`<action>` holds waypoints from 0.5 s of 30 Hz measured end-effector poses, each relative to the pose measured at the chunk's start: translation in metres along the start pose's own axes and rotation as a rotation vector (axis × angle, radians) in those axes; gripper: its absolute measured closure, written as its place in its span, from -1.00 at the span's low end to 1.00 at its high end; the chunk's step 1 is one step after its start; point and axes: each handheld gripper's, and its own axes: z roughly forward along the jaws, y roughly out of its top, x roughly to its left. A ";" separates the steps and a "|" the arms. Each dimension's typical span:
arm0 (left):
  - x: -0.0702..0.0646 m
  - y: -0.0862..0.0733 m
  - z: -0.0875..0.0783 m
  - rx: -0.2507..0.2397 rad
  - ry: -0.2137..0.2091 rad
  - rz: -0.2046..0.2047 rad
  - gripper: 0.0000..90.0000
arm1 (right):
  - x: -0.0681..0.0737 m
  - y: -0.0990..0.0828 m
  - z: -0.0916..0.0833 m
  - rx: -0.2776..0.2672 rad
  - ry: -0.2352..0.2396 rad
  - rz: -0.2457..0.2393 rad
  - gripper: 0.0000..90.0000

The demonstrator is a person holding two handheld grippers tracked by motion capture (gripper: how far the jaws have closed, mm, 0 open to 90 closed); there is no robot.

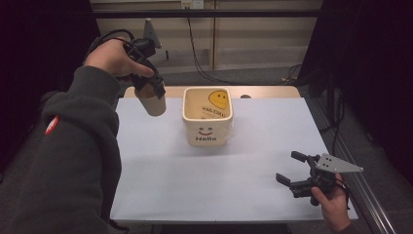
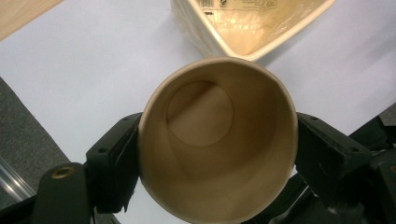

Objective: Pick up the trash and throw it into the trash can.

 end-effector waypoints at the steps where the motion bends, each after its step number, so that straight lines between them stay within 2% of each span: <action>1: 0.000 0.001 -0.002 0.008 -0.001 0.003 -0.52 | 0.000 0.000 0.000 0.002 0.002 0.001 -0.99; 9: -0.005 0.009 -0.008 0.013 0.017 0.009 -0.52 | 0.000 0.000 0.000 -0.001 0.001 0.001 -0.99; 15: -0.008 0.016 -0.007 0.015 0.014 0.017 -0.52 | 0.000 0.000 0.000 -0.001 0.002 0.000 -0.99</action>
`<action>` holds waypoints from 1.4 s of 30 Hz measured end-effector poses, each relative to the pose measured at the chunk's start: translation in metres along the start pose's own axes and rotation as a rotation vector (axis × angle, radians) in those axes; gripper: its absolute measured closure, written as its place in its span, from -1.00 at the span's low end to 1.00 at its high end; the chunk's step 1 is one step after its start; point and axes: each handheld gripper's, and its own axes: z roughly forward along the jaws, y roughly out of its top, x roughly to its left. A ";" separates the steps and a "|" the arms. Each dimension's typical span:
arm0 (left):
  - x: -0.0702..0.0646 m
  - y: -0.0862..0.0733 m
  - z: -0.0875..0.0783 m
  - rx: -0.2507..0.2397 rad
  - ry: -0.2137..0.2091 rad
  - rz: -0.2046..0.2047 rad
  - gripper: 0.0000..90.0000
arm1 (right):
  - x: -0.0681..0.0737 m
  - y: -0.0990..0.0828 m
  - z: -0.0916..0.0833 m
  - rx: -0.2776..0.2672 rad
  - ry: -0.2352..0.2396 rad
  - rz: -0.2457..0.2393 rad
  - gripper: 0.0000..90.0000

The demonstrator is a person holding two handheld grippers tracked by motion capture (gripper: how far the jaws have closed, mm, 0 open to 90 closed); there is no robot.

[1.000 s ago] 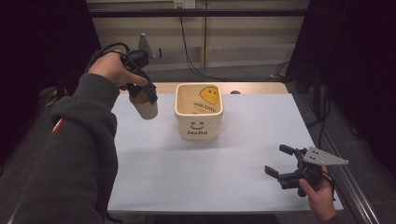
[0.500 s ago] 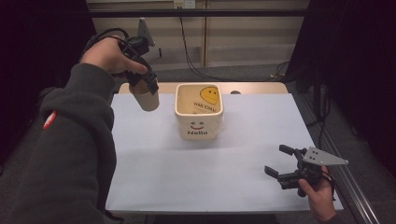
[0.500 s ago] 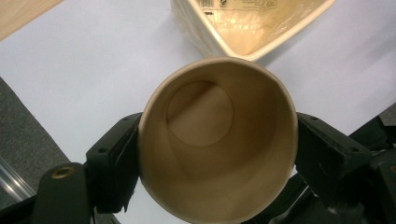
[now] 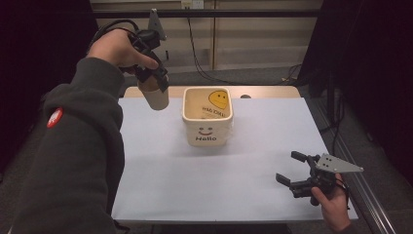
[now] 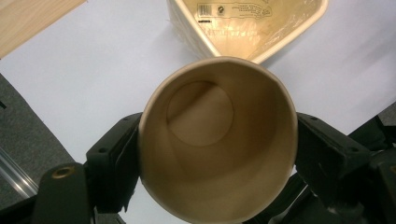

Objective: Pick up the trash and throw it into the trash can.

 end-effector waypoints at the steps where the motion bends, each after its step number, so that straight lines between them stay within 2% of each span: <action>1: -0.001 0.002 0.001 -0.003 -0.003 0.001 -0.52 | 0.000 0.000 0.000 0.000 0.001 0.001 -0.99; 5: -0.003 0.009 0.003 -0.004 0.001 0.009 -0.52 | 0.000 0.000 0.000 0.000 0.002 0.003 -0.99; 16: -0.019 0.029 0.008 -0.019 -0.022 0.056 -0.52 | 0.000 0.000 -0.001 -0.001 0.000 0.005 -0.99; 19: -0.023 0.034 0.011 -0.017 -0.022 0.056 -0.52 | 0.000 0.000 0.000 0.000 0.001 0.003 -0.99; 26: -0.031 0.046 0.014 -0.022 -0.030 0.106 -0.52 | 0.000 0.000 0.000 -0.002 0.002 0.001 -0.99; 31: -0.035 0.050 0.017 -0.050 -0.038 0.105 -0.52 | 0.000 0.000 -0.001 -0.003 0.002 0.001 -0.99; 32: -0.035 0.051 0.018 -0.043 -0.039 0.125 -0.52 | 0.000 0.000 0.000 -0.005 0.003 0.004 -0.99; 33: -0.036 0.052 0.019 -0.053 -0.039 0.110 -0.52 | 0.000 0.000 0.000 -0.006 0.003 0.000 -0.99; 39: -0.039 0.056 0.020 -0.042 -0.046 0.136 -0.52 | 0.000 0.000 0.000 -0.006 0.003 0.001 -0.99; 40: -0.040 0.056 0.021 -0.051 -0.047 0.122 -0.52 | 0.000 0.000 0.000 -0.005 0.003 0.001 -0.99; 42: -0.041 0.057 0.022 -0.046 -0.051 0.126 -0.52 | 0.000 0.000 0.000 -0.005 0.002 -0.001 -0.99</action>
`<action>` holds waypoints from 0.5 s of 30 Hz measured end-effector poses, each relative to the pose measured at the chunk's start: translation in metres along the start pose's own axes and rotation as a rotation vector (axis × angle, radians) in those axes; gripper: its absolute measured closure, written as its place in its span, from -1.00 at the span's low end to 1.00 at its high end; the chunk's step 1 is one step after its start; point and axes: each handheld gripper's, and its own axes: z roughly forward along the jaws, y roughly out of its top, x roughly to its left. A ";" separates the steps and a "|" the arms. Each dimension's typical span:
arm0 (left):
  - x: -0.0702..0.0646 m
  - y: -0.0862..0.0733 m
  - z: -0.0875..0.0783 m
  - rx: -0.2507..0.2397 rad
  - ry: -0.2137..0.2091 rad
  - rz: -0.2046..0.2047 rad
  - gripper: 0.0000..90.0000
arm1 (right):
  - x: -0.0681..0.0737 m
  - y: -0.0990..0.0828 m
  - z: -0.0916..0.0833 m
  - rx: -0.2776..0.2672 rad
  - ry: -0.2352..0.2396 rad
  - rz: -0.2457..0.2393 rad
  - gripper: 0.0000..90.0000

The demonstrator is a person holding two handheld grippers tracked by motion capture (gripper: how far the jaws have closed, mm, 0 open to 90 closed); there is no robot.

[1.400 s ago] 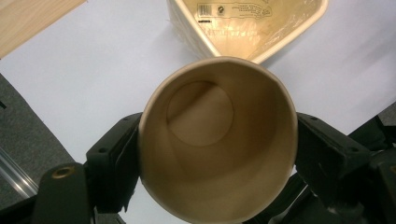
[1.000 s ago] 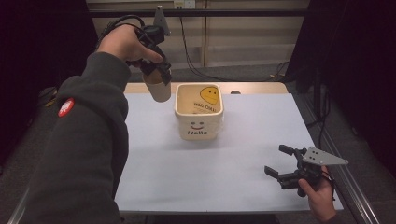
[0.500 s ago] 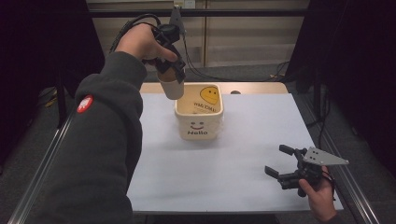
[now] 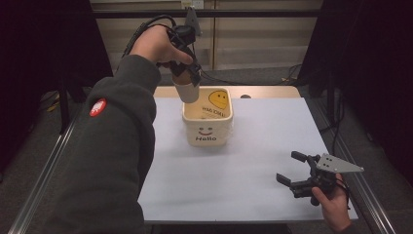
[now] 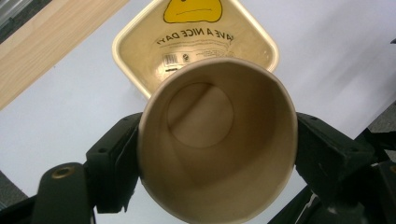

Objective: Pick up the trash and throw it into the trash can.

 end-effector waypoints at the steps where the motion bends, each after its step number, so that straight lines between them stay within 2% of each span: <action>1: 0.000 0.000 0.001 0.001 -0.001 0.000 -0.52 | 0.000 0.000 0.000 0.000 0.000 0.000 -0.99; 5: 0.000 0.002 0.004 0.005 0.008 0.004 -0.52 | 0.000 0.000 0.000 0.000 0.000 0.001 -0.99; 13: -0.001 0.008 0.016 0.022 -0.004 0.011 -0.53 | 0.000 0.000 -0.001 0.009 -0.001 0.003 -0.99; 14: 0.000 0.008 0.018 0.024 -0.012 0.022 -0.53 | 0.000 0.000 -0.001 0.007 0.000 0.004 -0.99; 15: 0.000 0.008 0.020 0.026 -0.011 0.013 -0.53 | 0.000 0.000 -0.001 0.004 0.001 0.002 -0.99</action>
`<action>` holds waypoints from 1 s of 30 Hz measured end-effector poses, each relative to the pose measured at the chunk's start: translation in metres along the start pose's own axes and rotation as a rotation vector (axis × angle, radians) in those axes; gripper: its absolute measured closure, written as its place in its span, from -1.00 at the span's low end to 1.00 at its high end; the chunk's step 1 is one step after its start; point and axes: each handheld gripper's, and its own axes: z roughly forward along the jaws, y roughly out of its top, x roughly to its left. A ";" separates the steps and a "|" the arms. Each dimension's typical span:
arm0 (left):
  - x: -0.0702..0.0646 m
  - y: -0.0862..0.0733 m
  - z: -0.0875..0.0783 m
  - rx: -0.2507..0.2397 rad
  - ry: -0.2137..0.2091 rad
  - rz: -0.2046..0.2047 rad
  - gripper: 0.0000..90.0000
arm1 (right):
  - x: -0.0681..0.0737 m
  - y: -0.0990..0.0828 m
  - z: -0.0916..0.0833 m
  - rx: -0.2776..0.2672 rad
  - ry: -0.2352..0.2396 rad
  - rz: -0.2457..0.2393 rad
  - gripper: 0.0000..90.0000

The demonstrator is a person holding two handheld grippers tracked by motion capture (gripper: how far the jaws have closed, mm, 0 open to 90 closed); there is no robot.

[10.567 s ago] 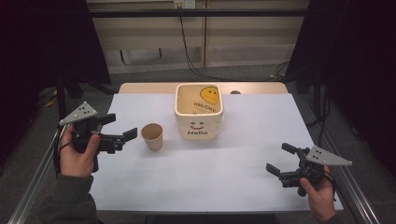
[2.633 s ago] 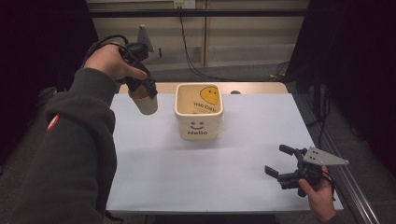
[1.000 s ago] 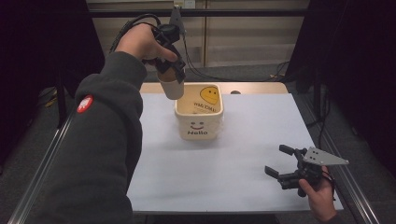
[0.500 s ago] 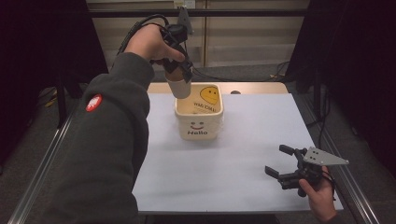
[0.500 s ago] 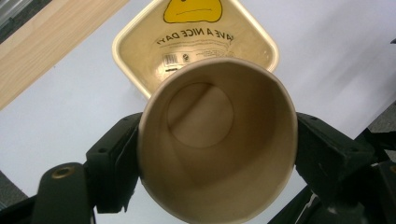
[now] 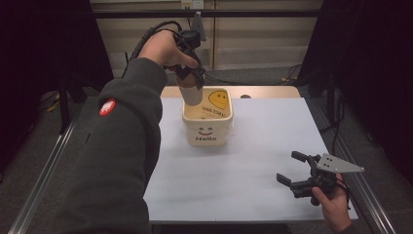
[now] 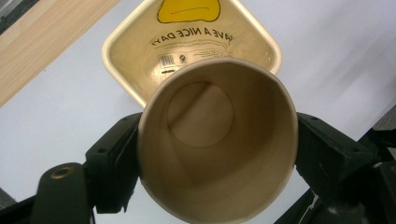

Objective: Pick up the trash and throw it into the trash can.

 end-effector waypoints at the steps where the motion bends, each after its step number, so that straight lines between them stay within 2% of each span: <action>1: 0.000 0.000 0.003 -0.001 0.002 0.002 -0.53 | 0.000 0.000 0.000 0.001 0.000 0.000 -0.99; 2: 0.001 0.001 0.004 0.002 -0.001 0.000 -0.53 | 0.000 0.000 0.000 0.001 0.001 0.000 -0.99; 3: 0.002 0.001 0.006 0.009 0.002 0.015 -0.53 | 0.000 0.000 0.000 0.004 -0.002 -0.001 -0.99; 4: 0.002 0.001 0.009 0.001 0.001 0.003 -0.53 | 0.000 0.000 0.000 0.001 0.000 0.001 -0.99; 11: 0.005 0.003 0.022 0.010 0.008 0.008 -0.54 | 0.000 0.000 0.000 -0.001 0.002 -0.004 -0.99; 17: 0.007 0.004 0.034 0.018 -0.006 0.003 -0.54 | 0.000 0.000 0.000 0.002 -0.002 -0.004 -0.99; 21: 0.010 0.004 0.040 0.025 -0.006 0.012 -0.55 | 0.000 0.000 0.000 -0.003 0.000 -0.003 -0.99; 22: 0.010 0.003 0.042 0.015 -0.004 -0.002 -0.55 | 0.000 0.000 0.000 -0.004 0.002 -0.004 -0.99; 25: 0.012 0.002 0.044 0.030 -0.013 0.008 -0.55 | 0.000 0.000 0.000 -0.002 0.002 -0.007 -0.99; 27: 0.012 0.002 0.046 0.024 -0.006 -0.002 -0.55 | 0.000 0.000 0.000 -0.002 0.002 -0.007 -0.99; 28: 0.013 0.002 0.047 0.031 -0.006 0.009 -0.55 | 0.000 0.000 0.000 -0.001 0.002 -0.006 -0.99; 30: 0.013 0.002 0.049 0.025 -0.012 0.004 -0.55 | 0.000 0.000 -0.001 0.004 -0.001 -0.006 -0.99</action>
